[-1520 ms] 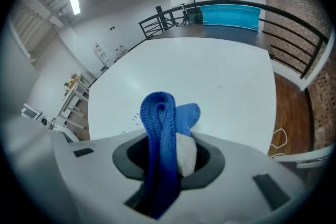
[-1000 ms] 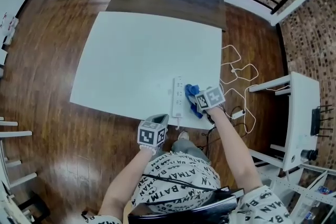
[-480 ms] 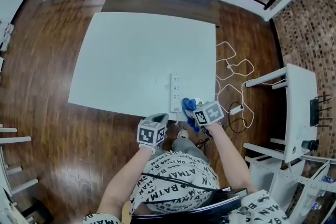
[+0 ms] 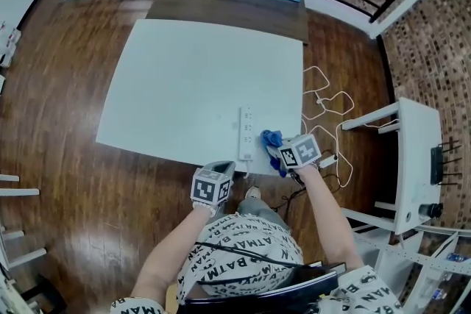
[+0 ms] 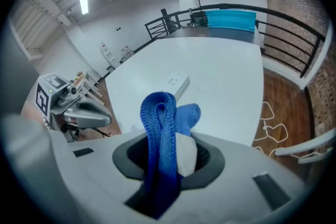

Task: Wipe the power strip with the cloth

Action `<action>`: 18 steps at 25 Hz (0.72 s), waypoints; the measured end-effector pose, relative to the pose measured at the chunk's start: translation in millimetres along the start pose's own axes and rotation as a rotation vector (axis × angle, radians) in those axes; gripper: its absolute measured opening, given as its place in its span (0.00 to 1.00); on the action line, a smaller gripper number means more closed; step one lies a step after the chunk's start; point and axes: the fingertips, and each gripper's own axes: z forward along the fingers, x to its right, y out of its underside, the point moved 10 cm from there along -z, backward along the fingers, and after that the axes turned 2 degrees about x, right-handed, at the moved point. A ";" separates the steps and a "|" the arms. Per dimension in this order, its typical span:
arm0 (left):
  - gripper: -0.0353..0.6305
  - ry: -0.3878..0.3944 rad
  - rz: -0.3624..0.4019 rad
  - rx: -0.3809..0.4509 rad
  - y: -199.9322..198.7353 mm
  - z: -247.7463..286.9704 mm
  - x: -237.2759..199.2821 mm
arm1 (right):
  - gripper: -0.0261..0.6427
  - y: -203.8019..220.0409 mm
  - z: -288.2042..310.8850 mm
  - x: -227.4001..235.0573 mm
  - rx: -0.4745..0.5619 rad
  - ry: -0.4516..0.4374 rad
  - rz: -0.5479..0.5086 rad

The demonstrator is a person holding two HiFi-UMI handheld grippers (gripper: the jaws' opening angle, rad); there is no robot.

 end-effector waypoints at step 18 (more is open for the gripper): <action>0.03 -0.185 -0.182 0.068 13.8 -28.6 -36.0 | 0.23 -182.1 82.2 37.2 -0.414 -0.056 -0.679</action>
